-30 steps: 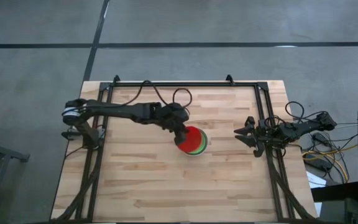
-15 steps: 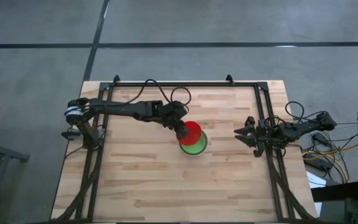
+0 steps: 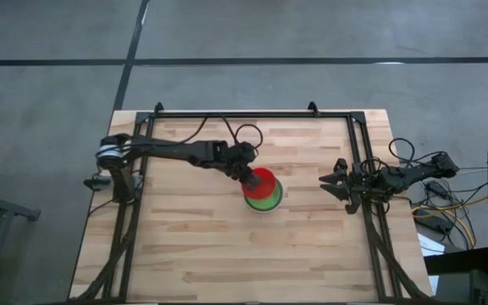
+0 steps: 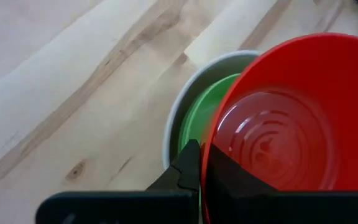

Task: Nest bowls inside each other
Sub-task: Stack the red bowl on top of the green bowl

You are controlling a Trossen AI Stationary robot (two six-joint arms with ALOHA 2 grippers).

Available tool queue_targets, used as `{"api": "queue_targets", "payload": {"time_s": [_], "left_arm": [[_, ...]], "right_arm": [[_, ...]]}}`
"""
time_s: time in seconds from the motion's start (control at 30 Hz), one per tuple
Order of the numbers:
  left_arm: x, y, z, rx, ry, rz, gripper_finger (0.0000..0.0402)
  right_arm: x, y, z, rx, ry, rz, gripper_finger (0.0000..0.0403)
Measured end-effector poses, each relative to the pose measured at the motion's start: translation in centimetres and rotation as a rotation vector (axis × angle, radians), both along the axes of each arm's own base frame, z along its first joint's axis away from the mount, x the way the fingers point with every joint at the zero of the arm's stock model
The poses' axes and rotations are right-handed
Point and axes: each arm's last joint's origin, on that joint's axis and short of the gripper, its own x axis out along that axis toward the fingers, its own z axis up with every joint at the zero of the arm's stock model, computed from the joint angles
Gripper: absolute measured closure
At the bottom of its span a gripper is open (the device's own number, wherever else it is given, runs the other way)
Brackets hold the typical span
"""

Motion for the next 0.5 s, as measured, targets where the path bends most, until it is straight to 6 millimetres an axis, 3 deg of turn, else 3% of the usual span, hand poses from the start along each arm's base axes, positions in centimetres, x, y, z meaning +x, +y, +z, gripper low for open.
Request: {"api": "queue_targets", "payload": {"time_s": [0.23, 0.5], "left_arm": [[0.5, -0.1, -1.4, -0.021, 0.036, -0.025, 0.0396], [0.9, -0.3, -1.3, 0.039, -0.004, -0.098, 0.0396]], "right_arm": [[0.0, 0.0, 0.0, 0.000, 0.000, 0.000, 0.0271], [0.0, 0.0, 0.0, 0.000, 0.000, 0.000, 0.0271]]}}
